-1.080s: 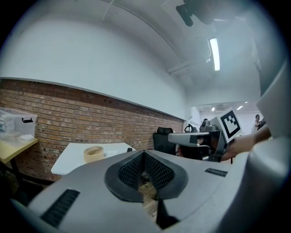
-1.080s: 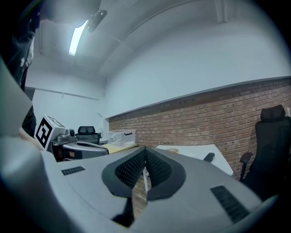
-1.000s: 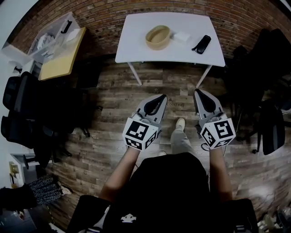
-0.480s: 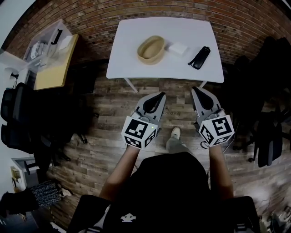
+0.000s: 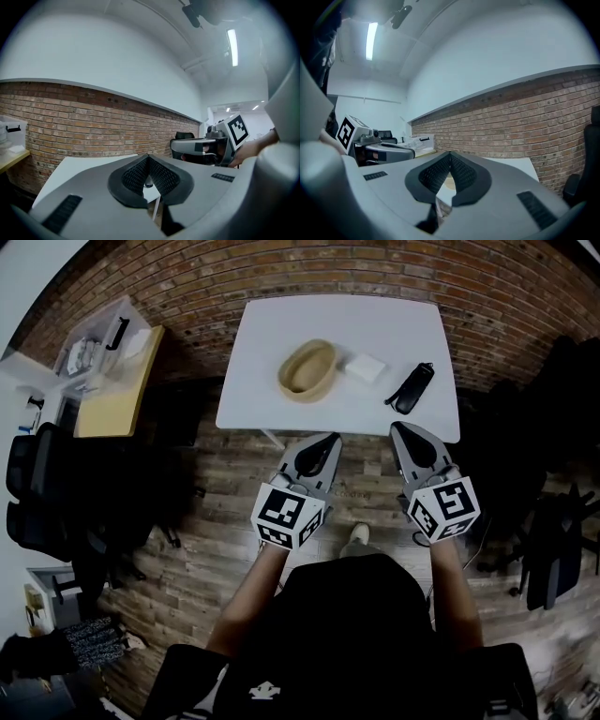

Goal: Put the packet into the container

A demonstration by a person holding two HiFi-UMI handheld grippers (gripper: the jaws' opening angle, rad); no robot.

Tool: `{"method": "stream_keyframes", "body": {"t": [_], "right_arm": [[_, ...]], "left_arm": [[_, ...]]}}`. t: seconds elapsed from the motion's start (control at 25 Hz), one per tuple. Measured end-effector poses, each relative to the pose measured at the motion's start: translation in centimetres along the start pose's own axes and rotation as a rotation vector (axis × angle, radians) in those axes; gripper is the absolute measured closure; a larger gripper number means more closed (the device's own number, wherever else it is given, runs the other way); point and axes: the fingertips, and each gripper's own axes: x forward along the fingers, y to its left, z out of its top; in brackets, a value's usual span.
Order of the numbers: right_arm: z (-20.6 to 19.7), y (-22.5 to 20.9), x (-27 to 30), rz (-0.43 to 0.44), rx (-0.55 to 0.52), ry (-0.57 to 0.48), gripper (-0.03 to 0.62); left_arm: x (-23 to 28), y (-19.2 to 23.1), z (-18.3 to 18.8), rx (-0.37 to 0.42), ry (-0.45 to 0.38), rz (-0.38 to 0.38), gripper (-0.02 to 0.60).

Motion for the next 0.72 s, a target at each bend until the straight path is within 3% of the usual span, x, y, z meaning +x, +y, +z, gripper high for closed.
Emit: {"method": "stream_keyframes", "body": {"t": [0.24, 0.72], "right_arm": [[0.6, -2.2, 1.0, 0.02, 0.0, -0.004, 0.589], [0.3, -3.4, 3.2, 0.044, 0.033, 0.004, 0.589]], "left_arm": [[2.9, 0.1, 1.9, 0.0, -0.042, 0.01, 0.577], [4.4, 2.4, 1.5, -0.021, -0.018, 0.049, 0.577]]}}
